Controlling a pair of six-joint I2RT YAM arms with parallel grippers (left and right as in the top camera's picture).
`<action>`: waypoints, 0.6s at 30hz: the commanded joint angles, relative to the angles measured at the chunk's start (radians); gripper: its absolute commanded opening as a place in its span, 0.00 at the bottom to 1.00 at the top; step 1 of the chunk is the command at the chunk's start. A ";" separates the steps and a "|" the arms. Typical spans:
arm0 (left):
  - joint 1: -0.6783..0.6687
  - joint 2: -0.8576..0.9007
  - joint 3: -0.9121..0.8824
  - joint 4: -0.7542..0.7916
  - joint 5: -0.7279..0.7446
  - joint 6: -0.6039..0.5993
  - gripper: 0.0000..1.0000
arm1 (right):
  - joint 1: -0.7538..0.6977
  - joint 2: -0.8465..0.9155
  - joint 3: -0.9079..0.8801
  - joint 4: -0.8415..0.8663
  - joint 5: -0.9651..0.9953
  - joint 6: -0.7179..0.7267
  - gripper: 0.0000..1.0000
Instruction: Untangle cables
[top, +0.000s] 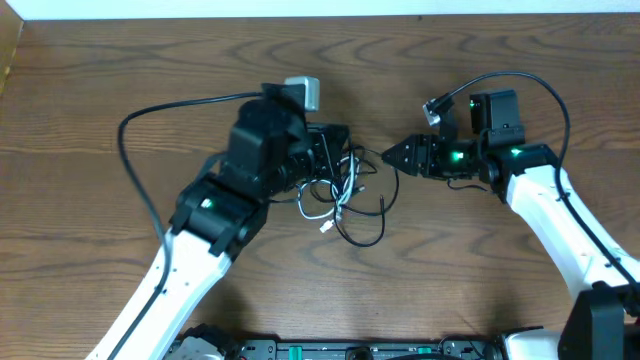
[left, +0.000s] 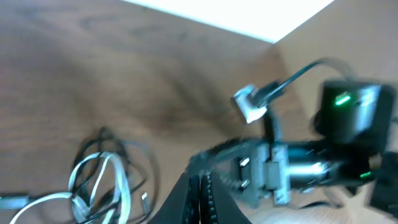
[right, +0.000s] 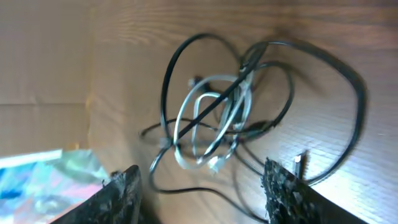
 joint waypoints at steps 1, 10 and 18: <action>-0.003 0.102 0.000 -0.020 0.012 0.086 0.11 | 0.001 0.018 0.005 0.008 0.087 0.037 0.60; -0.028 0.279 0.000 0.018 0.014 0.134 0.29 | -0.142 0.018 0.005 -0.042 0.113 0.028 0.64; -0.055 0.348 0.000 0.084 -0.042 0.147 0.50 | -0.285 0.018 0.005 -0.124 0.112 -0.039 0.64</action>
